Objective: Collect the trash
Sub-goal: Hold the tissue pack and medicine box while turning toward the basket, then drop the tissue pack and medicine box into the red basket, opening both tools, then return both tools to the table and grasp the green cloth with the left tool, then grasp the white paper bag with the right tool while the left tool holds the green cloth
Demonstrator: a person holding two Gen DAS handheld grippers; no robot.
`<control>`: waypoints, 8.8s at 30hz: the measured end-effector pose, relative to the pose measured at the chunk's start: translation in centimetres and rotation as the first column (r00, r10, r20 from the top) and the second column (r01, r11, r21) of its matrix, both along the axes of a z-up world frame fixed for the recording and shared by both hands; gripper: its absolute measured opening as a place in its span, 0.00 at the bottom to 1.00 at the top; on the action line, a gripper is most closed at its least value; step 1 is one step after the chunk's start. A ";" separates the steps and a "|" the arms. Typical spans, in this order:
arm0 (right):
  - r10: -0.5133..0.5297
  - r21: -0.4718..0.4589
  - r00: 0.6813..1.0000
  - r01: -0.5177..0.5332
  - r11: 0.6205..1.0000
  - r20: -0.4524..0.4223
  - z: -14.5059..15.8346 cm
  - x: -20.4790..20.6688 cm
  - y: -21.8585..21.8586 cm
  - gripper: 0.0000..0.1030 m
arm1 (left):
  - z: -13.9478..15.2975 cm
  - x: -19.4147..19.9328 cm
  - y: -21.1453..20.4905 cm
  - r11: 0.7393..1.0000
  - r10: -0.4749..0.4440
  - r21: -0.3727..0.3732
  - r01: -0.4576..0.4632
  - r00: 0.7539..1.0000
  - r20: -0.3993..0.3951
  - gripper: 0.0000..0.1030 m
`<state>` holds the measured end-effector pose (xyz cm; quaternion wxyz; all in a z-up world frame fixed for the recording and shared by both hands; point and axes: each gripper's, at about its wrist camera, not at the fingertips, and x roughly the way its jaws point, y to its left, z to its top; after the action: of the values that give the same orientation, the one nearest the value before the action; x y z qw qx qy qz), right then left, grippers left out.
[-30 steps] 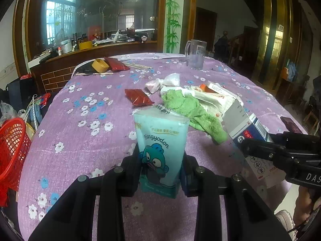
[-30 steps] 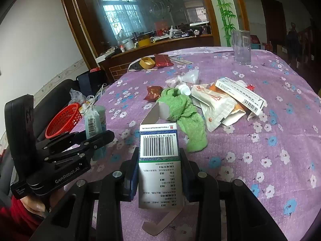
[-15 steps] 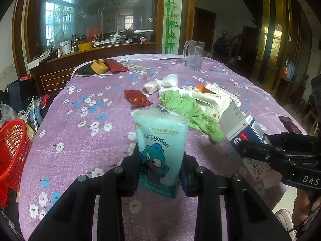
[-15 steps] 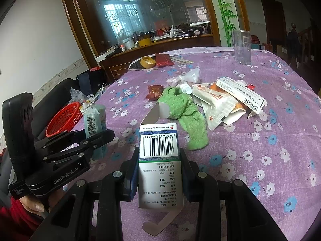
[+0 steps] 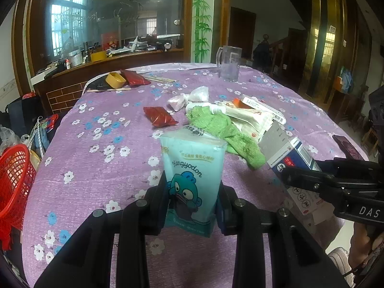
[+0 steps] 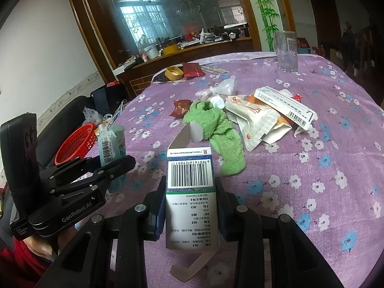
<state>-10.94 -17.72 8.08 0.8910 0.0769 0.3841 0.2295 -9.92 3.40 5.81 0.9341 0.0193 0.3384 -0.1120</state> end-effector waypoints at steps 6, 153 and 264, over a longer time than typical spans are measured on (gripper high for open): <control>0.000 0.005 1.000 0.000 1.000 -0.005 -0.1 0.1 -0.1 0.37 | 0.0 0.1 -0.1 1.000 -0.003 0.000 0.003 1.000 -0.004 0.31; 0.395 0.111 0.915 -0.386 0.916 -0.079 5.6 9.3 27.0 0.62 | 4.0 -2.1 25.3 0.891 0.439 -0.137 -0.433 0.899 0.012 0.60; -0.044 -0.025 0.997 0.045 0.999 0.067 2.4 1.4 2.2 0.20 | 4.7 -0.2 4.3 0.988 0.089 -0.134 -0.080 0.994 0.059 0.58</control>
<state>-9.51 -15.49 10.43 0.9091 0.0659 0.3556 0.2068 -10.07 7.71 10.48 0.9478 -0.0529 0.3002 -0.0935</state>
